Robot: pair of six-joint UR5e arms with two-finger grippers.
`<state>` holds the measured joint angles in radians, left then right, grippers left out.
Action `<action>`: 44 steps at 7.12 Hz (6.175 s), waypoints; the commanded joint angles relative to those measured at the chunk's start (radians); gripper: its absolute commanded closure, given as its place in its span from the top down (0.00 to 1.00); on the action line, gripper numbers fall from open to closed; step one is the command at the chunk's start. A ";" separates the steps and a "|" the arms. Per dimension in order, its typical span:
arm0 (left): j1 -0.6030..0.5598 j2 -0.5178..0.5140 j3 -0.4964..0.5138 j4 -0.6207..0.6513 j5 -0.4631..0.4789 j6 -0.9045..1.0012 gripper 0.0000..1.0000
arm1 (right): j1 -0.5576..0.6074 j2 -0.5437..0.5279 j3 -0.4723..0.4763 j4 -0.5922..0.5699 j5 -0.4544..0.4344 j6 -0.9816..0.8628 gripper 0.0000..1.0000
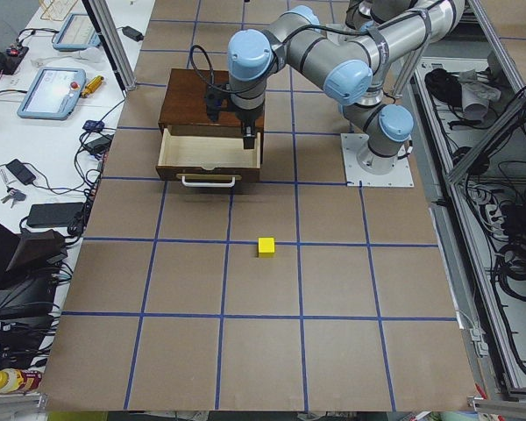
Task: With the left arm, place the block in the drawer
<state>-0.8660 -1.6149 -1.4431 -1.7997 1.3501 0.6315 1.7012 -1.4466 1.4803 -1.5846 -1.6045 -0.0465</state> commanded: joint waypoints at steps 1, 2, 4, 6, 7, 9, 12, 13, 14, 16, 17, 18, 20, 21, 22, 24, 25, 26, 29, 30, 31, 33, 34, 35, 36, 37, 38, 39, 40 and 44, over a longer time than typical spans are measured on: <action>-0.155 0.013 -0.003 0.053 0.115 -0.164 1.00 | 0.000 0.000 0.000 0.000 0.000 0.000 1.00; -0.260 0.009 -0.009 0.107 0.136 -0.241 1.00 | 0.000 0.000 0.000 0.000 0.000 0.000 1.00; -0.449 -0.008 -0.017 0.218 0.170 -0.326 1.00 | 0.000 0.000 0.000 0.000 0.000 0.000 1.00; -0.554 -0.013 -0.074 0.325 0.199 -0.498 1.00 | 0.000 0.000 0.000 0.000 0.000 -0.001 1.00; -0.603 -0.011 -0.079 0.339 0.202 -0.501 1.00 | 0.000 0.000 0.000 0.000 0.000 0.000 1.00; -0.643 -0.017 -0.076 0.342 0.198 -0.520 1.00 | 0.000 0.000 0.000 0.000 0.000 0.000 1.00; -0.643 -0.016 -0.069 0.332 0.198 -0.520 1.00 | 0.000 0.000 0.000 0.000 0.000 0.000 1.00; -0.643 -0.014 -0.069 0.332 0.198 -0.516 1.00 | 0.000 0.000 0.000 0.000 0.000 -0.001 1.00; -0.642 -0.013 -0.069 0.332 0.198 -0.513 1.00 | 0.000 0.000 0.000 0.000 0.000 0.000 1.00; -0.633 -0.010 -0.069 0.332 0.198 -0.510 1.00 | 0.000 0.000 0.000 0.000 0.000 -0.001 1.00; -0.608 -0.007 -0.071 0.330 0.198 -0.468 1.00 | 0.000 0.000 0.000 0.000 0.000 0.000 1.00; -0.561 0.000 -0.071 0.329 0.198 -0.399 1.00 | 0.000 0.000 0.000 0.000 0.000 -0.001 1.00; -0.432 0.009 -0.074 0.304 0.198 -0.202 1.00 | 0.000 0.000 0.000 0.000 0.000 -0.001 1.00; -0.351 0.016 -0.072 0.265 0.198 -0.087 1.00 | 0.000 0.000 0.000 0.000 0.000 -0.001 1.00; -0.278 0.018 -0.072 0.257 0.198 0.077 1.00 | 0.000 0.000 0.000 0.000 0.000 0.000 1.00; -0.112 0.000 -0.080 0.256 0.198 0.382 1.00 | 0.000 0.000 0.000 0.000 0.000 0.000 1.00; -0.029 -0.009 -0.086 0.258 0.198 0.548 1.00 | 0.000 0.000 0.000 0.000 0.000 -0.001 1.00; 0.017 -0.020 -0.097 0.263 0.198 0.671 1.00 | 0.000 0.000 0.000 0.000 0.000 -0.001 1.00; 0.096 -0.075 -0.158 0.362 0.214 1.129 1.00 | 0.000 0.000 0.000 0.000 0.000 -0.001 1.00; 0.117 -0.101 -0.187 0.428 0.227 1.309 1.00 | 0.000 0.000 0.000 0.000 0.000 0.000 1.00; 0.124 -0.130 -0.222 0.509 0.233 1.471 1.00 | 0.000 0.000 0.000 0.000 0.000 0.000 1.00; 0.124 -0.198 -0.273 0.642 0.279 1.746 1.00 | 0.000 0.000 0.000 0.000 0.000 -0.001 1.00; 0.124 -0.230 -0.301 0.739 0.279 1.865 1.00 | 0.000 0.000 0.000 0.000 0.000 0.000 1.00; 0.125 -0.253 -0.345 0.819 0.291 1.917 1.00 | 0.000 0.000 0.000 0.000 0.000 0.000 1.00; 0.136 -0.267 -0.388 0.894 0.313 1.942 1.00 | 0.000 0.000 0.000 0.000 0.000 0.000 1.00; 0.175 -0.284 -0.417 0.911 0.308 1.947 1.00 | 0.000 0.000 0.000 0.000 0.000 0.000 1.00; 0.205 -0.298 -0.431 0.913 0.304 1.944 1.00 | 0.000 0.000 0.000 0.000 0.000 0.000 1.00; 0.209 -0.310 -0.433 0.913 0.302 1.946 1.00 | 0.000 0.000 0.000 0.000 0.000 0.000 1.00; 0.229 -0.328 -0.433 0.915 0.299 1.944 1.00 | 0.000 0.000 0.000 0.000 0.000 0.000 1.00; 0.234 -0.372 -0.431 0.925 0.281 1.926 1.00 | 0.000 0.000 0.000 0.000 0.000 -0.001 1.00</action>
<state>-0.6326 -1.9742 -1.8746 -0.8786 1.6427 2.5647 1.7012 -1.4465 1.4803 -1.5846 -1.6045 -0.0468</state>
